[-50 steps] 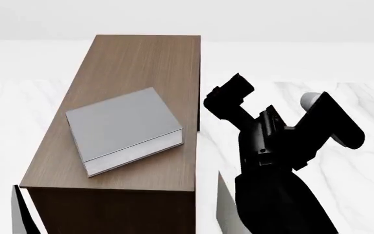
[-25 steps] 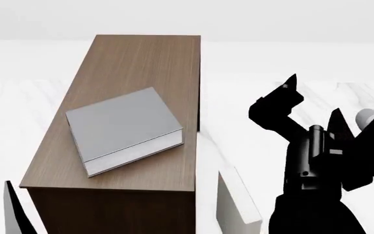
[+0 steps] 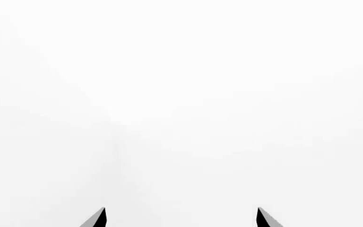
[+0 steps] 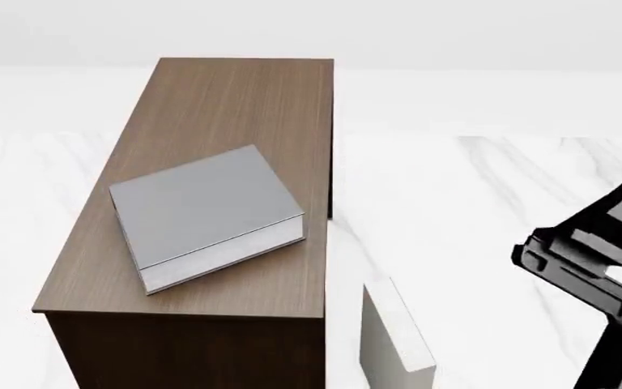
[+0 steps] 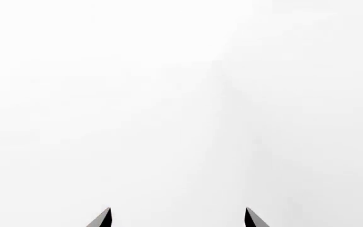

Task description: Pick up the book in the middle and place it on the cabinet shelf.

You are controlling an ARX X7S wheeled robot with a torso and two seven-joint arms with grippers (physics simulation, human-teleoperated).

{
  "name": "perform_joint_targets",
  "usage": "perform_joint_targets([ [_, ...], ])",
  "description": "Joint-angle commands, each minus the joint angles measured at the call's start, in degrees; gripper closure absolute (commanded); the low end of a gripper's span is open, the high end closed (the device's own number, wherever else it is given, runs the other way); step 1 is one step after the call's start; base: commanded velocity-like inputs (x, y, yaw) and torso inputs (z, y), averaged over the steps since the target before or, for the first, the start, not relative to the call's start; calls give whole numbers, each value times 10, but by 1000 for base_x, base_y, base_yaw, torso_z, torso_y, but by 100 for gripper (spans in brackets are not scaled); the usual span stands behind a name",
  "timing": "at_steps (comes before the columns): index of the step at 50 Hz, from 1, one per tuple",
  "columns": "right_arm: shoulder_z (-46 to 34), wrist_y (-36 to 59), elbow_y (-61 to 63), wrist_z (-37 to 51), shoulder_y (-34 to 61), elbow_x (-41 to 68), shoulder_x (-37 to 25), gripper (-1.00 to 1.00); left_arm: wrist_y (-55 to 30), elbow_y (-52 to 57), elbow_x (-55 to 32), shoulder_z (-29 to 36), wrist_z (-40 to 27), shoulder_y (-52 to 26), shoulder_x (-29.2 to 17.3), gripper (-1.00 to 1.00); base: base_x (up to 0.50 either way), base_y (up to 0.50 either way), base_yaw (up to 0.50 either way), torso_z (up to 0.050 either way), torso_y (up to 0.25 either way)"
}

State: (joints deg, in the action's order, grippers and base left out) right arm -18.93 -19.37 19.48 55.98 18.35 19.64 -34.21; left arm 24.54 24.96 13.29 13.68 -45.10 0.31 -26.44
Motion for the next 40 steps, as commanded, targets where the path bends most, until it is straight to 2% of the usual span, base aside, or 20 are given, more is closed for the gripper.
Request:
perform_joint_targets([
  [1, 105, -44, 67, 51, -23, -134, -30, -100, -26, 84, 41, -104, -20, -6, -4, -100, 0, 0, 0, 0, 0],
  [11, 220, -34, 132, 81, -43, -175, -79, -100, -70, 137, 63, -227, -40, -20, -32, -100, 0, 0, 0, 0, 0],
  [15, 309, -51, 150, 98, -70, -176, -95, -100, -87, 154, 74, -304, -52, -16, -47, -100, 0, 0, 0, 0, 0],
  [17, 333, -50, 155, 100, -77, -176, -99, -100, -93, 162, 77, -325, -53, -15, -51, -100, 0, 0, 0, 0, 0],
  [18, 333, -50, 155, 100, -77, -176, -99, -100, -99, 172, 69, -356, -55, -12, -56, -100, 0, 0, 0, 0, 0],
  [19, 380, -50, 165, 106, -89, -177, -100, -100, -101, 175, 67, -364, -54, -11, -57, -100, 0, 0, 0, 0, 0],
  [23, 446, -72, 186, 107, -105, -184, -100, -100, -100, 189, 69, -413, -62, -2, -59, -100, 0, 0, 0, 0, 0],
  [28, 464, -65, 186, 103, -102, -167, -109, -100, -113, 193, 60, -446, -61, -5, -64, -100, 0, 0, 0, 0, 0],
  [40, 456, -83, 181, 98, -105, -168, -100, -100, -109, 196, 59, -452, -60, 1, -59, -100, 0, 0, 0, 0, 0],
])
